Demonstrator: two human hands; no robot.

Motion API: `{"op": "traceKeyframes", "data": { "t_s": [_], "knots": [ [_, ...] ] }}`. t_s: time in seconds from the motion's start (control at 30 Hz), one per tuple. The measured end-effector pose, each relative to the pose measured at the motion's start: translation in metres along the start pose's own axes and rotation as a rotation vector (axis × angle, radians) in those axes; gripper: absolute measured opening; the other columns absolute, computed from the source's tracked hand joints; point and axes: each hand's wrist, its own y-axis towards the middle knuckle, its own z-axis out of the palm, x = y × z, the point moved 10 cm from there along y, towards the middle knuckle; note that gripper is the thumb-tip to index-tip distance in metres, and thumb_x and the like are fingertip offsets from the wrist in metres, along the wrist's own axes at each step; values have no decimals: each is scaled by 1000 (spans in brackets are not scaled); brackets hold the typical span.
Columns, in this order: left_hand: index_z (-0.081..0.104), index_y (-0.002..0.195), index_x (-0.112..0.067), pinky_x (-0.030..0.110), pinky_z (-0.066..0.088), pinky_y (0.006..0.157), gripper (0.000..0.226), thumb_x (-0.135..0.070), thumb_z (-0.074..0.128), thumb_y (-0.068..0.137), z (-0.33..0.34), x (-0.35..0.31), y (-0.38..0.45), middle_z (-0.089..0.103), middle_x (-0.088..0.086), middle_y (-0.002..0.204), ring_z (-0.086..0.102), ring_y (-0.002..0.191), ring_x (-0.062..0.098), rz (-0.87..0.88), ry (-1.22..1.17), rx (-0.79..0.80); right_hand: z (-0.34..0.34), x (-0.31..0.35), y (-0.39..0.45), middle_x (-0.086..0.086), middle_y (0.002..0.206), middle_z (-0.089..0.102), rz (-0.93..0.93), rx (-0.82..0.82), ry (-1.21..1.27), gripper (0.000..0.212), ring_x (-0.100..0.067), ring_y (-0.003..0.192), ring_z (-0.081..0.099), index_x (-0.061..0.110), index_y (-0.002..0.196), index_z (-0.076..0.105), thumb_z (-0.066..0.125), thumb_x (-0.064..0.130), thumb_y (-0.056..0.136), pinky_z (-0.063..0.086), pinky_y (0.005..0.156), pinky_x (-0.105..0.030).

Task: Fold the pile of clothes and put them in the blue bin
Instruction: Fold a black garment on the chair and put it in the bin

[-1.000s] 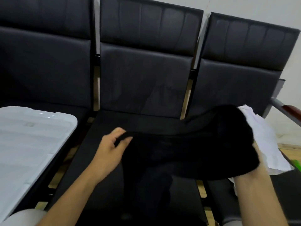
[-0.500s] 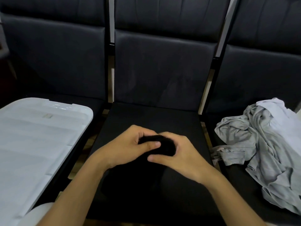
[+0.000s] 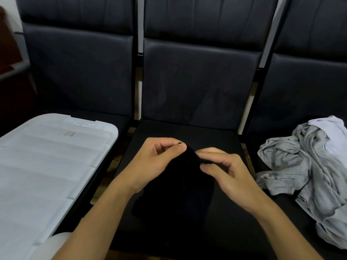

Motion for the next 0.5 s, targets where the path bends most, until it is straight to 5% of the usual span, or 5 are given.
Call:
{"op": "traceKeyframes", "data": {
  "t_s": [0.1, 0.23, 0.43, 0.5],
  "knots": [
    [75, 98, -15, 27, 54, 84, 19, -14, 56, 98, 3, -11, 0, 74, -2, 94, 69, 96, 14, 102, 78, -17, 8, 5, -2, 5, 100, 76, 61, 65, 161, 32, -8, 100, 69, 27, 105, 77, 49, 12, 100, 51, 84, -19],
    [76, 97, -18, 22, 51, 82, 16, -10, 62, 94, 18, -10, 1, 68, -2, 94, 67, 91, 10, 135, 132, 7, 8, -5, 1, 6, 72, 70, 125, 11, 53, 15, -2, 68, 66, 14, 103, 65, 66, 21, 90, 49, 63, -16],
    [70, 102, -29, 16, 46, 73, 18, -16, 70, 89, 9, -19, -3, 56, -2, 85, 56, 77, 7, 202, 223, -242, 4, -13, 0, -12, 80, 74, 178, -91, 238, 25, -21, 74, 71, 26, 117, 51, 59, 12, 97, 56, 67, -30],
    [63, 98, -25, 18, 47, 72, 16, -21, 73, 87, 18, -27, -6, 56, -4, 86, 57, 80, 10, 264, 264, -207, -4, -5, 1, -16, 84, 74, 111, -175, 315, 27, -26, 80, 73, 27, 117, 50, 57, 10, 97, 59, 73, -35]
  ]
}}
